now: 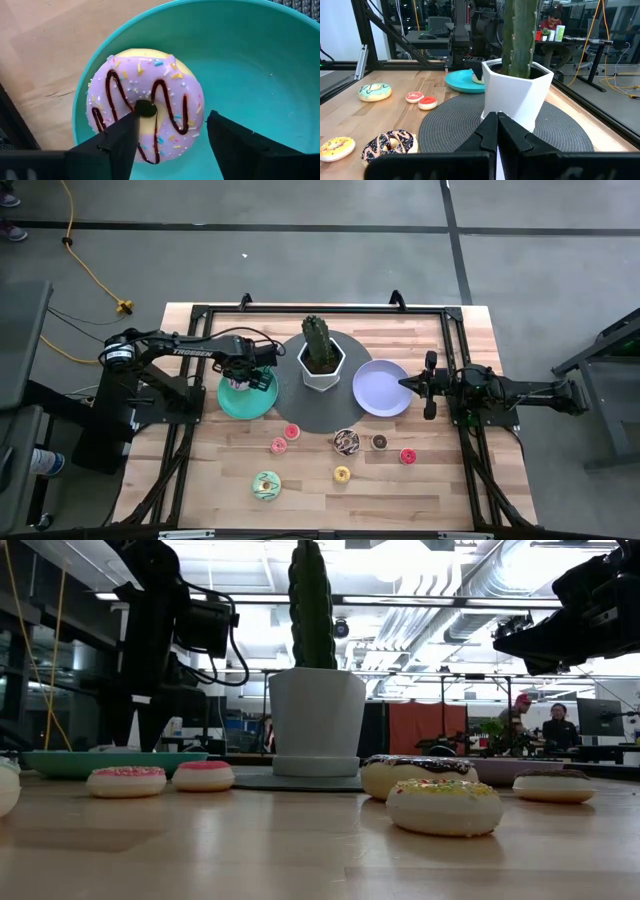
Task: Pick & Place donuts
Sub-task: Put the big purple donut on the green plate, then put the big green donut on the green plate
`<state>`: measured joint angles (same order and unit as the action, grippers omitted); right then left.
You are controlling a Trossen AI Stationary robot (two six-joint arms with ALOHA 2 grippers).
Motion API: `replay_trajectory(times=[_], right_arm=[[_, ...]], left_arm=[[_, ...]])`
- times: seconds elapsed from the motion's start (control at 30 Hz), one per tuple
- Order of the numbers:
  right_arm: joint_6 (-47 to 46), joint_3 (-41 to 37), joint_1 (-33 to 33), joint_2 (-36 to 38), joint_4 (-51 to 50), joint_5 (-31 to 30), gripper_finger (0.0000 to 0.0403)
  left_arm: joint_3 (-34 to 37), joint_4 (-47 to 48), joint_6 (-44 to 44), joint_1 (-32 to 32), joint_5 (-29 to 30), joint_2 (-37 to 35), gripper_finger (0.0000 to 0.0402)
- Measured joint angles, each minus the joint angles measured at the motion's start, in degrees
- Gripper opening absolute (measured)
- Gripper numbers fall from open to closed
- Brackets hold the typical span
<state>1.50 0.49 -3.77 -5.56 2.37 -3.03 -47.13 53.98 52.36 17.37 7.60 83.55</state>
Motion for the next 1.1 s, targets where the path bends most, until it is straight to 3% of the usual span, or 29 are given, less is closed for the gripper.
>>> replay_trajectory(times=[0.37,0.7,1.1], right_arm=[[0.0,0.0,0.0,0.0,0.0,0.0,0.0001],[0.0,0.0,0.0,0.0,0.0,0.0,0.0001],[0.0,0.0,0.0,0.0,0.0,0.0,0.0000]], left_arm=[[-0.2,0.0,-1.0,-0.1,-0.9,0.0,0.0239],[-4.8,0.9,-4.3,-0.1,-0.9,0.0,0.0239],[-9.0,3.1,-10.7,-3.2,-6.2,-0.8,0.0239]])
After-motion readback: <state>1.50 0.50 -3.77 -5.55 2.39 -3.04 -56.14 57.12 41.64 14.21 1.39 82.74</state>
